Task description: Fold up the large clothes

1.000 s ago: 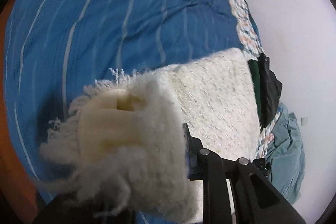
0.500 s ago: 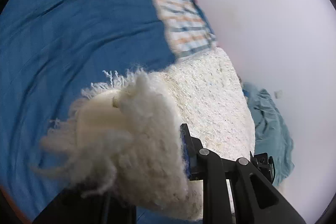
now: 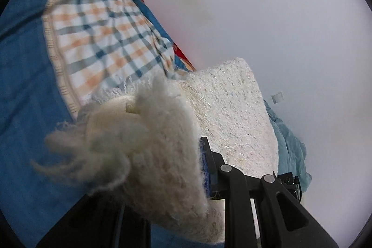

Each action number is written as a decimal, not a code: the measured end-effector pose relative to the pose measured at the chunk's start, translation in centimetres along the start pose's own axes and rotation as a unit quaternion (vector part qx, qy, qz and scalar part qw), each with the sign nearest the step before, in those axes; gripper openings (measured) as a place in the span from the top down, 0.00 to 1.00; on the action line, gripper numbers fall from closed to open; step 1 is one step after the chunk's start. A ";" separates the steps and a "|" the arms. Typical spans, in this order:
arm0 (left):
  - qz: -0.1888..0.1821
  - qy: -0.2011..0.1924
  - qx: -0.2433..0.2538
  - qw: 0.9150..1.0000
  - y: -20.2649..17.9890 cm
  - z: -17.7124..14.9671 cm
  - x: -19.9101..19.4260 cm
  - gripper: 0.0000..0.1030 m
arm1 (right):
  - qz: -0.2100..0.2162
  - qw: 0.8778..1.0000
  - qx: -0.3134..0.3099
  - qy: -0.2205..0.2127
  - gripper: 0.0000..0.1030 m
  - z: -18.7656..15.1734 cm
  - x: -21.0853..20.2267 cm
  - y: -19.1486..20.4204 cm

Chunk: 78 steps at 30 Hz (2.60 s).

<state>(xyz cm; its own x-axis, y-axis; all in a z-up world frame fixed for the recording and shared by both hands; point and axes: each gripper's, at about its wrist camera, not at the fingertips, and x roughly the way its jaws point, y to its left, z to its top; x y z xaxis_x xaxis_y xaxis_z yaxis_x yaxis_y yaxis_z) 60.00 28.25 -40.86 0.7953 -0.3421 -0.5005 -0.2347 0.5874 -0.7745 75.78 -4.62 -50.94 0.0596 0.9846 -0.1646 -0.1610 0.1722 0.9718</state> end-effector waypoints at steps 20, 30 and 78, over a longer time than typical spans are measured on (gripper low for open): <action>0.140 0.137 0.098 0.976 3.5 -1.4 15.0 0.76 | -0.250 0.968 0.036 -0.009 0.17 11.4 -3.0 -11.8; 0.298 0.116 0.267 0.909 -1.3 -3.5 13.9 0.07 | -0.586 0.805 -0.075 -0.052 0.13 5.4 -0.9 -2.4; 0.269 -0.001 0.382 0.884 -26.1 -13.0 -34.7 0.01 | -0.641 0.718 -0.179 -0.203 0.12 -40.9 -8.5 54.1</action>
<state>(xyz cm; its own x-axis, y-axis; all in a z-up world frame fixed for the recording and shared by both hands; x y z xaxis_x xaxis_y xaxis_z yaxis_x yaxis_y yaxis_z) 31.28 15.26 -8.34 0.6847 0.1379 -0.7156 -0.1341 0.9890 0.0623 26.29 -2.38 -3.91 0.6564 -0.0676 -0.7514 0.0439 0.9977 -0.0515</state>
